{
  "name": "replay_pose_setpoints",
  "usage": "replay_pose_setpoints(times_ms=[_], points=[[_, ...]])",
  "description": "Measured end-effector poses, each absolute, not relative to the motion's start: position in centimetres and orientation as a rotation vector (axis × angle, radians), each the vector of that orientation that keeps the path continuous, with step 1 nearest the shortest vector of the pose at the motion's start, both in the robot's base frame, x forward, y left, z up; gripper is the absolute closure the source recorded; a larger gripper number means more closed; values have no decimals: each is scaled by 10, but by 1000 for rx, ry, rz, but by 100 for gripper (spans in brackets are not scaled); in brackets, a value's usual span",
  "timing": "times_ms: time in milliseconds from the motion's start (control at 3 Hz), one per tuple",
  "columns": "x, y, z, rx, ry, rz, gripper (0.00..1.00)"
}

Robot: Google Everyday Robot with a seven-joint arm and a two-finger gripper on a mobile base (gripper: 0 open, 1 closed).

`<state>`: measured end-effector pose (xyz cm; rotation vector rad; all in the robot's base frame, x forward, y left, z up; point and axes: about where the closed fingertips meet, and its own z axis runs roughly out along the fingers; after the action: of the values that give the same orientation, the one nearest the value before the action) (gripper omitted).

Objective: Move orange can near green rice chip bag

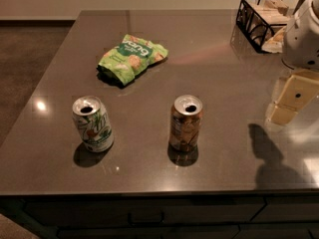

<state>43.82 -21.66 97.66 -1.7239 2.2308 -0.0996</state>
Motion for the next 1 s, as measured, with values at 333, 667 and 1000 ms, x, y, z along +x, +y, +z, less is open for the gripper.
replay_pose_setpoints(times_ms=[333,667,1000], points=[[439,-215,977,-1718,2224,-99,0],[444,-205,968,-1695,2201,-52,0],[454,-181,948,-1683,2173,53,0]])
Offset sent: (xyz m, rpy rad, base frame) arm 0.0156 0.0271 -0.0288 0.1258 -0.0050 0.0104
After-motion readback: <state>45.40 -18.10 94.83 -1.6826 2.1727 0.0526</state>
